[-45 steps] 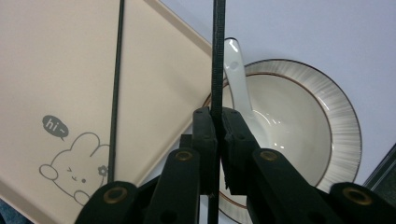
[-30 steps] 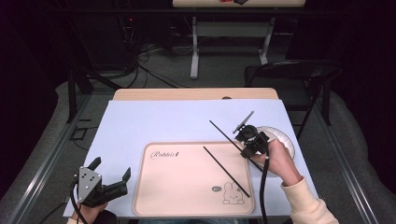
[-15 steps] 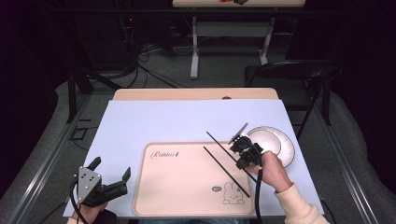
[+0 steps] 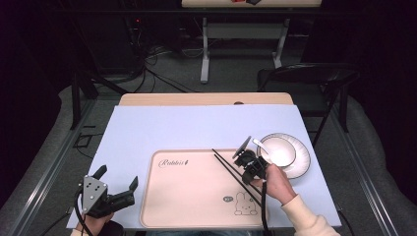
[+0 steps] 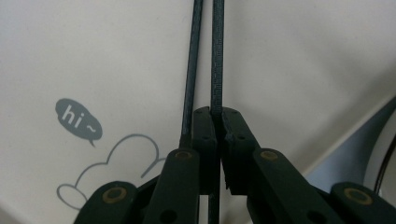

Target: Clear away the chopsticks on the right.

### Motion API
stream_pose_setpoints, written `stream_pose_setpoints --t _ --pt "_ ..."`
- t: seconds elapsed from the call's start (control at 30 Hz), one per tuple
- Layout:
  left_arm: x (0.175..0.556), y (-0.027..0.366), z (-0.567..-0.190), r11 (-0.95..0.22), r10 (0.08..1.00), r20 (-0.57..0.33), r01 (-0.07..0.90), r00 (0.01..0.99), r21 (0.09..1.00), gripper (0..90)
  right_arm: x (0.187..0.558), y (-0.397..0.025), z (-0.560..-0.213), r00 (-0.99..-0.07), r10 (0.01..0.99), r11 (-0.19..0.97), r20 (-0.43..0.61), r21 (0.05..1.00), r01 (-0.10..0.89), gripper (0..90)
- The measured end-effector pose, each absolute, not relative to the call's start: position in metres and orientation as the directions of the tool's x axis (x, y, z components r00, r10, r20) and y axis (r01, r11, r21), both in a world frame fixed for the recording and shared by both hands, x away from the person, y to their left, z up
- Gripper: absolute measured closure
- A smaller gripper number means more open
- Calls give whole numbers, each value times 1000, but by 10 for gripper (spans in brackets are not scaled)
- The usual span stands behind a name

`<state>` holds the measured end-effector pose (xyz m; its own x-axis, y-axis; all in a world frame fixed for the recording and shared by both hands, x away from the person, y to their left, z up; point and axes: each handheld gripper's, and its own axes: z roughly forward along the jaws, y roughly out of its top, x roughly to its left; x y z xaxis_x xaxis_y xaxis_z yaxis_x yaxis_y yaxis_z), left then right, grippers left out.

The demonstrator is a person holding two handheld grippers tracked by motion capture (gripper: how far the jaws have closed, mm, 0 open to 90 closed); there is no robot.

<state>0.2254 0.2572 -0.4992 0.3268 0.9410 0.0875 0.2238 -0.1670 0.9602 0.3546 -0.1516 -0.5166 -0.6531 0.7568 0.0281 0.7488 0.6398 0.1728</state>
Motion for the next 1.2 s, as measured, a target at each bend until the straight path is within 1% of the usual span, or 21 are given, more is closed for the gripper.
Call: stream_pose_setpoints --t 0.2,0.3,0.37,0.47,0.53,0.6,0.63,0.67,0.7,0.73,0.77,0.8,0.87,0.9,0.93,0.97,1.0,1.03,1.07,1.1,1.2 --pt "225 257 -499 -170 940 90 222 329 960 0 356 -144 -522 -655 755 643 23 167 747 846" --pt "225 257 -499 -165 941 87 220 327 961 0 354 -144 -524 -656 755 645 21 157 748 826" --pt "225 258 -499 -166 941 88 218 327 962 0 349 -148 -524 -660 751 649 18 168 742 799" --pt "225 257 -499 -173 939 94 218 330 960 0 346 -149 -523 -662 750 652 10 162 741 690" --pt "225 258 -499 -169 940 91 216 329 962 0 346 -151 -523 -684 729 674 -2 174 718 571" --pt "225 257 -499 -166 941 88 218 326 962 0 344 -152 -519 -683 730 672 -10 190 716 460" --pt "225 257 -499 -166 941 88 218 326 962 0 344 -152 -519 -683 730 672 -10 190 716 460" --pt "225 257 -499 -170 940 92 219 328 961 0 343 -153 -518 -695 719 684 -27 206 699 406" --pt "225 257 -499 -175 939 96 219 330 960 0 339 -156 -512 -699 714 685 -33 242 688 321" --pt "225 257 -499 -172 940 93 219 328 961 0 336 -157 -509 -705 708 688 -49 270 673 274" --pt "225 257 -499 -172 940 93 219 328 961 0 336 -157 -509 -705 708 688 -49 270 673 274" --pt "225 257 -499 -171 940 93 219 328 961 0 334 -159 -506 -708 704 688 -58 302 660 252" --pt "225 257 -499 -173 940 95 219 328 960 0 328 -167 -496 -712 697 680 -85 393 619 170" --pt "225 257 -499 -173 940 95 219 328 960 0 328 -167 -496 -712 697 680 -85 393 619 170" --pt "226 256 -499 -175 940 96 220 329 960 0 325 -172 -490 -716 690 676 -104 444 588 146" --pt "226 256 -499 -175 940 96 220 329 960 0 323 -175 -487 -719 687 669 -105 476 571 140" --pt "226 256 -499 -174 940 95 221 328 960 0 321 -177 -485 -720 685 664 -107 497 558 131" --pt "226 256 -499 -174 940 95 221 328 960 0 321 -177 -485 -720 685 664 -107 497 558 131" --pt "226 256 -499 -174 940 95 221 328 960 0 316 -182 -481 -723 682 651 -110 543 531 100" --pt "226 256 -499 -173 940 94 221 328 960 0 314 -185 -480 -728 675 648 -120 569 507 89" --pt "226 256 -499 -174 940 94 222 329 959 0 307 -192 -475 -729 671 632 -135 619 466 62"
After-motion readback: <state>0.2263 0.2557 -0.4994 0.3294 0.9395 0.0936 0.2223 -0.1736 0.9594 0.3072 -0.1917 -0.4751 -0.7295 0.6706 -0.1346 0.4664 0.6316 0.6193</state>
